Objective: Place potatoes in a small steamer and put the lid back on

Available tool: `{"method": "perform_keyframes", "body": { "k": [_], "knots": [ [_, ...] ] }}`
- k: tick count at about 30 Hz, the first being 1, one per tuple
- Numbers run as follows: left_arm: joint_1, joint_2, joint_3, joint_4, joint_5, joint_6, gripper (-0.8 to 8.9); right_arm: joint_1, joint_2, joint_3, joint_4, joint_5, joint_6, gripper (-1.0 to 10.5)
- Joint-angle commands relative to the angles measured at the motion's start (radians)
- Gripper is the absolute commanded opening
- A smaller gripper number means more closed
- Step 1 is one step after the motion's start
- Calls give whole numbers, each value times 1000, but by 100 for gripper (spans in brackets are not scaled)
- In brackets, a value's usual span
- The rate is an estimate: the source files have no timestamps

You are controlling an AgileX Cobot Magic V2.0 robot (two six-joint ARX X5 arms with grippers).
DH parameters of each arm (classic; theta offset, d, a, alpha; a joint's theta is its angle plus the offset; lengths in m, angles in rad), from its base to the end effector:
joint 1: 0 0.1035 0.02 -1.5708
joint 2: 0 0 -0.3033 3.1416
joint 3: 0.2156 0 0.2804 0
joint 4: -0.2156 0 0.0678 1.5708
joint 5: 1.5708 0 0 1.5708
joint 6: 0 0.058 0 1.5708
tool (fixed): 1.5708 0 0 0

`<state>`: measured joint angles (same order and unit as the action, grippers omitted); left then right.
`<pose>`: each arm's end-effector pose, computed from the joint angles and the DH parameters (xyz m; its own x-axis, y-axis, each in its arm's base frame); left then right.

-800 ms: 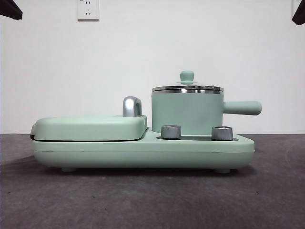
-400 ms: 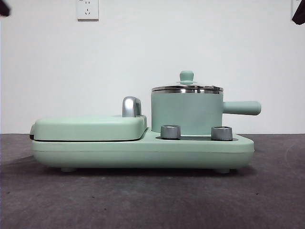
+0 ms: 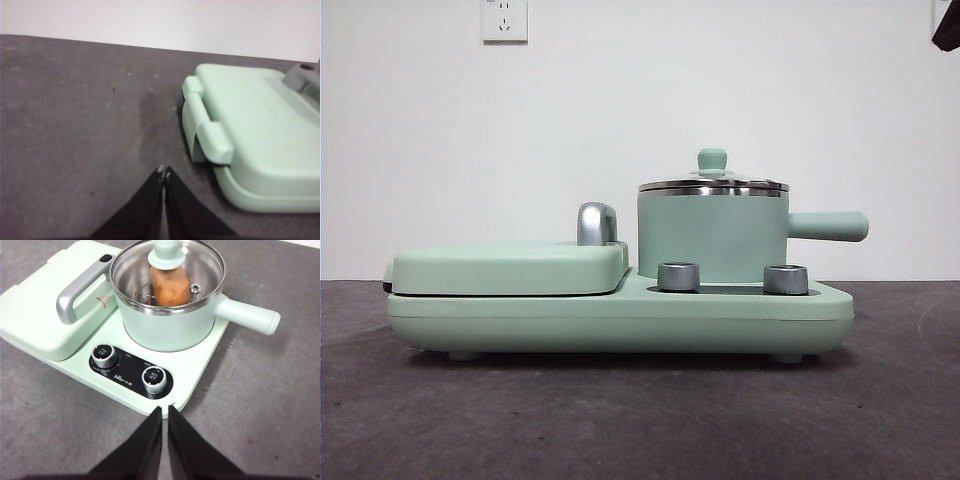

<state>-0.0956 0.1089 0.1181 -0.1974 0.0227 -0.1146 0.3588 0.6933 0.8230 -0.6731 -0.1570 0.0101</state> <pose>0.1148 -0.0123 0.1754 0.9754 -0.1163 -0.1870 0.0956 0.9886 -0.1165 0.1444 0.0638 0.3276 0.7367 0.4433 -0.5107 -0.4672 0.8796 0.0895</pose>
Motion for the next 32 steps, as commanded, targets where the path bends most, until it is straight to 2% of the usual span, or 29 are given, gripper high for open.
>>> {"method": "perform_keyframes", "body": {
  "k": [1,4,11,32],
  "knots": [
    [0,-55,-53,16,-5,19,6,5,3,9,9,0,12,16],
    [0,-110,-106,34,-6,28,6,5,3,9,9,0,12,16],
    [42,-106,-106,23,-53,72,6,5,3,9,35,0,12,16],
    [60,-105,-106,22,-53,61,6,5,3,9,56,0,12,16]
  ]
}}
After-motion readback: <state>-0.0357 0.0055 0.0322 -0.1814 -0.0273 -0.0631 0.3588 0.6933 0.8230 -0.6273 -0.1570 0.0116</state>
